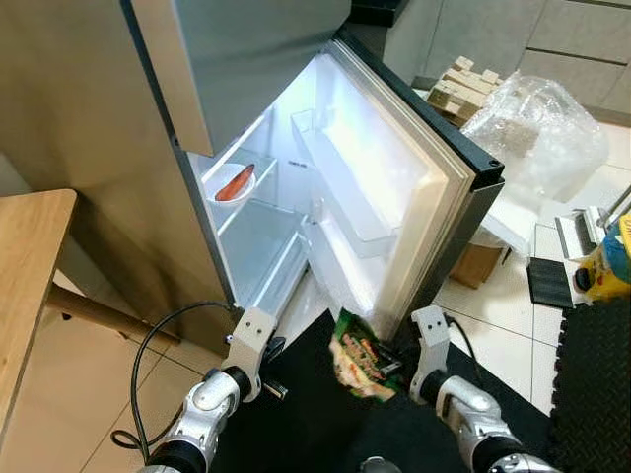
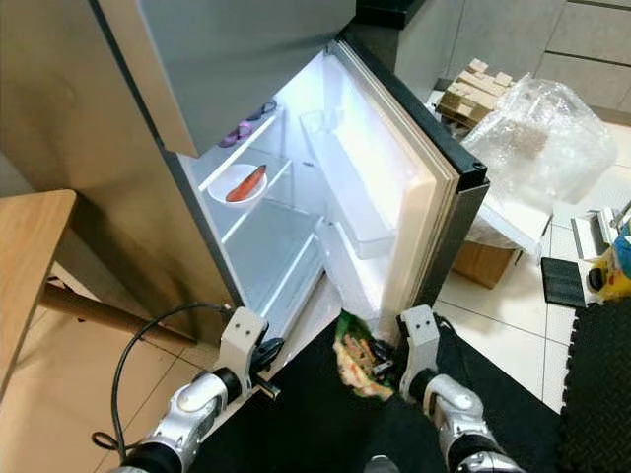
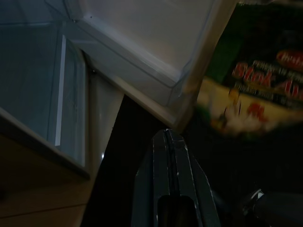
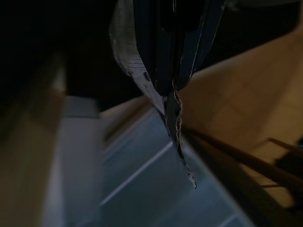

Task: Restocking fridge

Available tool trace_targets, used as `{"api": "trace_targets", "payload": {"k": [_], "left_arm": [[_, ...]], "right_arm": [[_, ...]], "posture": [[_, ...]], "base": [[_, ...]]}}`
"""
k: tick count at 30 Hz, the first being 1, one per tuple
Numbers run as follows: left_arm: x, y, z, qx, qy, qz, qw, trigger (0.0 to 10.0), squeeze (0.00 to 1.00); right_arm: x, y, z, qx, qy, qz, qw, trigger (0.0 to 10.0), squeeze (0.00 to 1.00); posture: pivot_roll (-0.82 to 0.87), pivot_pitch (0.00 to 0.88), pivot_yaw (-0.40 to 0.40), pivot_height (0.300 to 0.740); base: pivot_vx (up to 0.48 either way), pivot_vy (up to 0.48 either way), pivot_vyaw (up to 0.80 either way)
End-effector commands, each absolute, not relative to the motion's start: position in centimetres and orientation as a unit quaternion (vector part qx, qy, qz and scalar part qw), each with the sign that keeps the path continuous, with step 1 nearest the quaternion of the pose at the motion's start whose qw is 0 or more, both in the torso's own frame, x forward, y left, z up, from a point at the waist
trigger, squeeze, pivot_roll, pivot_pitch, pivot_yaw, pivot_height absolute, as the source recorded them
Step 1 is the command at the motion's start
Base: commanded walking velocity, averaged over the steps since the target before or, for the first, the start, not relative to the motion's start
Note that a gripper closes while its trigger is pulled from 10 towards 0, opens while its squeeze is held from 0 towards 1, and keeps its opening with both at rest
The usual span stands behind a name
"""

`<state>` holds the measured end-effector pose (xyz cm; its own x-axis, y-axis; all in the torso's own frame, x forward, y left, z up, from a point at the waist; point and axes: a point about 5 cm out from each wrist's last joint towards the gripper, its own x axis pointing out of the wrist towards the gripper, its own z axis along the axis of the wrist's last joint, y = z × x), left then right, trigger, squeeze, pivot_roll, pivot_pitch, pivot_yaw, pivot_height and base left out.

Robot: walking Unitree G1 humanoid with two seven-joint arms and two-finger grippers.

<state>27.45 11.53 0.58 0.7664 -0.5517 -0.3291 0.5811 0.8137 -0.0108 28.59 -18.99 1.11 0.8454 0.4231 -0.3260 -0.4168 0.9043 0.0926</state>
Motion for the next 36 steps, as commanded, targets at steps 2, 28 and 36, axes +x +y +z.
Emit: {"api": "trace_targets", "payload": {"k": [2, 28, 36], "left_arm": [[27.2, 12.0, 0.3, 0.057, 0.168, -0.301, 0.937, 10.0, 0.0], [26.9, 12.2, 0.2, 0.063, 0.161, -0.314, 0.934, 10.0, 0.0], [26.4, 11.9, 0.6, 0.049, 0.136, -0.338, 0.93, 10.0, 0.0]], "right_arm": [[29.1, -20.4, 1.6, -0.047, 0.163, 0.16, 0.972, 10.0, 0.0], [26.6, -23.9, -0.7, -0.001, 0.245, 0.056, 0.968, 10.0, 0.0], [27.3, -19.3, -0.6, 0.082, 0.227, 0.202, 0.949, 10.0, 0.0]], "posture": [[-0.15, 0.143, 0.015, 0.74], [-0.14, 0.154, 0.019, 0.74], [-0.13, 0.156, 0.011, 0.74]], "base": [[0.0, 0.0, 0.0], [0.0, 0.0, 0.0], [0.0, 0.0, 0.0]]}}
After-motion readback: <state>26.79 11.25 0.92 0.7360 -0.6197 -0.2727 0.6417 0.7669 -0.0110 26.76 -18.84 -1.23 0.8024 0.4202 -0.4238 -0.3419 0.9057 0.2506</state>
